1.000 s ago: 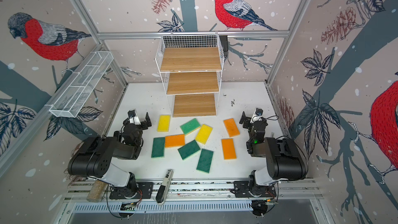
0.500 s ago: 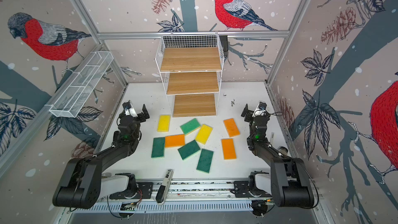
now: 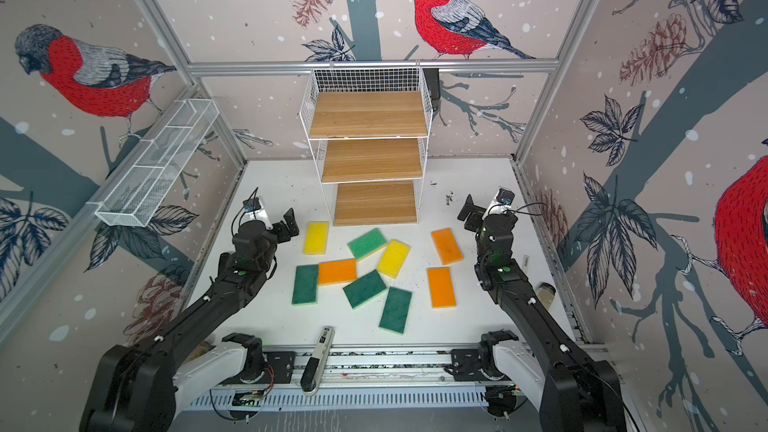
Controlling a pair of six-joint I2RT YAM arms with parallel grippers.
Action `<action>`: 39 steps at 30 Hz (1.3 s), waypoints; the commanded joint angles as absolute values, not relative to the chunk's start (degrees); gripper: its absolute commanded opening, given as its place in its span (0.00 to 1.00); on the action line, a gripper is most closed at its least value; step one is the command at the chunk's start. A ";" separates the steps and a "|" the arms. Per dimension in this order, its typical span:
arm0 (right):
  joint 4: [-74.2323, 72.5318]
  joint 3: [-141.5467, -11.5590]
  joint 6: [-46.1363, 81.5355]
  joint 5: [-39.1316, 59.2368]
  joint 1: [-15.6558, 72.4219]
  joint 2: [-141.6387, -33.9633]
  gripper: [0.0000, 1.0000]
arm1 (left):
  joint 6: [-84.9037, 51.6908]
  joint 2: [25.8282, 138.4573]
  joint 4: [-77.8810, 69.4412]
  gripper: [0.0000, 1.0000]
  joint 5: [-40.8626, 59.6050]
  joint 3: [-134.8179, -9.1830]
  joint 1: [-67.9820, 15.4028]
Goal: Place and organize the cleaning sponges onto the shelf
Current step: 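Reach left gripper to the yellow sponge while right gripper nears orange sponges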
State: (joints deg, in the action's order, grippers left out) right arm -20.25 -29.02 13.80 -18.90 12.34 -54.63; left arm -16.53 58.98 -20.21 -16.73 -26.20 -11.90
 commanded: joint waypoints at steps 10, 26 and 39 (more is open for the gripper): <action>-6.73 -31.40 19.50 -20.51 17.84 -49.90 1.00 | -23.39 50.14 -5.79 0.98 -16.66 -26.28 -18.61; 3.14 -29.62 25.96 -19.56 23.61 -45.95 1.00 | -26.17 51.50 2.45 0.96 -21.35 -28.62 -30.91; 3.00 -29.34 27.87 -15.95 25.39 -46.53 1.00 | -32.80 52.61 9.93 0.96 -22.99 -28.03 -32.34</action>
